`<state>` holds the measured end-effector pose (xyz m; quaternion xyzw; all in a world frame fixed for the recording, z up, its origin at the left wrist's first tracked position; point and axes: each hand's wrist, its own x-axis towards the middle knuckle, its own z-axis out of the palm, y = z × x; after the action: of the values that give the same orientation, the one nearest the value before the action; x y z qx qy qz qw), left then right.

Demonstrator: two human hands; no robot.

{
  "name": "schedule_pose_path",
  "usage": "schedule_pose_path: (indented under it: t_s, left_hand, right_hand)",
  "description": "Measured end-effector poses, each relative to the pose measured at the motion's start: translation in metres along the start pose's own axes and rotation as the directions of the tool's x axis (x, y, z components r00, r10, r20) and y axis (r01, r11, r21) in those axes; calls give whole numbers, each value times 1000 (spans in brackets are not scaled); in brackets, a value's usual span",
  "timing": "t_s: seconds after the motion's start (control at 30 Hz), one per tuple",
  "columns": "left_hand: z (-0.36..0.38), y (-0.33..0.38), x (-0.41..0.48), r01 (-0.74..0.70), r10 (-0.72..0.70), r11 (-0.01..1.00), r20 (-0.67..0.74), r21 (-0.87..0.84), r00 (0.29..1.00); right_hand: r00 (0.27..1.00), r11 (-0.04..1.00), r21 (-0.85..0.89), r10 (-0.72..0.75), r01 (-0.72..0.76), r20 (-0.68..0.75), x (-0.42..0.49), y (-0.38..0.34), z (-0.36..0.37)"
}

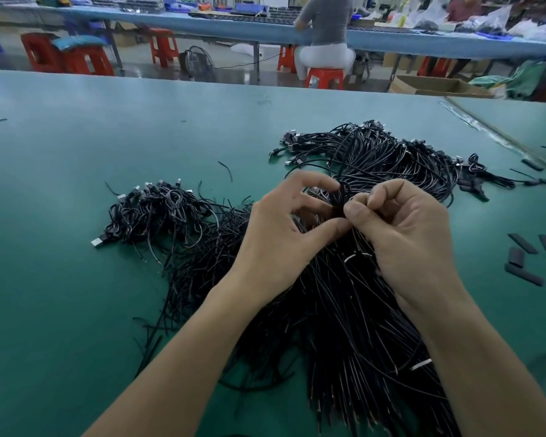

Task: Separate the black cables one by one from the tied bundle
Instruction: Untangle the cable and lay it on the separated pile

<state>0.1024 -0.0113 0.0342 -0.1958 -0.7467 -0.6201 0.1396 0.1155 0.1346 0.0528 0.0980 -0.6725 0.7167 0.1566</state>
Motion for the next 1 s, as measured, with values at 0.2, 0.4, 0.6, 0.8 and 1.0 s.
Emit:
schedule_pose_path:
  t_s: [0.2, 0.4, 0.6, 0.8, 1.0]
  left_hand:
    - [1, -2, 1, 65, -31, 968, -140, 244, 990]
    - [4, 0, -1, 142, -141, 989, 24, -33, 990]
    - [2, 7, 4, 228, -221, 928, 58, -296, 974]
    - [2, 6, 4, 252, -250, 881, 57, -401, 967]
    - [3, 1, 3, 61, -63, 993, -14, -105, 998]
  right_hand:
    - [999, 1000, 1, 28, -28, 37, -1, -1, 0]
    - [997, 996, 61, 63, -66, 53, 1, -3, -3]
    - [997, 998, -63, 30, -25, 70, 2, -1, -4]
    - [997, 995, -88, 51, -46, 55, 0, 0, -2]
    - [988, 987, 40, 158, -158, 5, -1, 0, 0]
